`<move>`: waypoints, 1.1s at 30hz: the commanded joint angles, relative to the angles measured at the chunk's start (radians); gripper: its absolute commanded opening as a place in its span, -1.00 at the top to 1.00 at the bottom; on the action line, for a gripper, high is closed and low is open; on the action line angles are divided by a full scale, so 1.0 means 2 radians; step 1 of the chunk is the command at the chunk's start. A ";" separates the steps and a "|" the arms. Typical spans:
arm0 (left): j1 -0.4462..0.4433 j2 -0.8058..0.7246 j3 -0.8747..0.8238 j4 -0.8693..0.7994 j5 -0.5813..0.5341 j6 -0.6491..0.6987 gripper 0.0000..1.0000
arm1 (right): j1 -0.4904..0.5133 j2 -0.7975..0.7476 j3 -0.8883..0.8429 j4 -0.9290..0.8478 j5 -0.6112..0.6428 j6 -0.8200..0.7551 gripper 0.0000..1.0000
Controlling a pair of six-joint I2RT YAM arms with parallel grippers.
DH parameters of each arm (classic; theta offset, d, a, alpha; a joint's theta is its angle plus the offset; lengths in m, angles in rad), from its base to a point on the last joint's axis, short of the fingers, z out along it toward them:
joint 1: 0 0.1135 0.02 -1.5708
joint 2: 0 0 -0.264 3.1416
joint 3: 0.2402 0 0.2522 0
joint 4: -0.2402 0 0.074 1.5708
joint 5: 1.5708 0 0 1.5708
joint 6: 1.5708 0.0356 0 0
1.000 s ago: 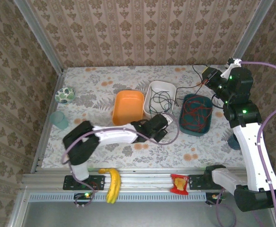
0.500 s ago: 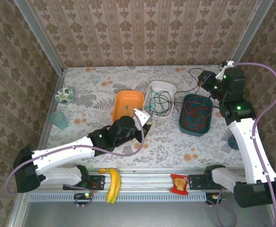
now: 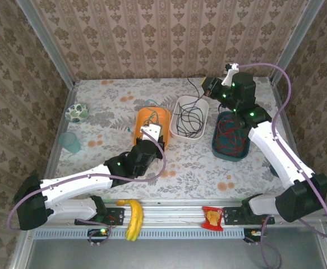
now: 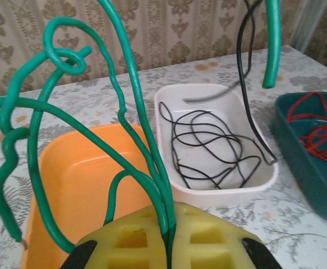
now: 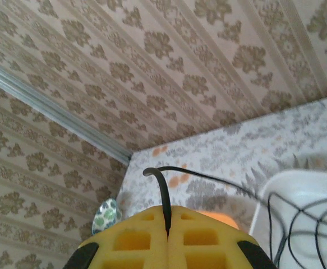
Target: Untangle the cables
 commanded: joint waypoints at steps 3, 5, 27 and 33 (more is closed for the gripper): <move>0.003 0.006 0.009 -0.003 -0.036 -0.020 1.00 | 0.011 0.054 0.020 0.056 0.086 -0.019 1.00; 0.003 0.004 0.009 -0.005 -0.035 -0.022 1.00 | 0.012 0.079 0.016 0.053 0.098 -0.023 1.00; 0.004 0.019 0.013 -0.004 -0.001 -0.018 1.00 | 0.023 0.263 0.038 -0.131 0.172 -0.025 1.00; 0.005 0.022 0.010 0.027 0.046 -0.002 1.00 | 0.027 0.301 0.068 -0.177 0.193 -0.042 1.00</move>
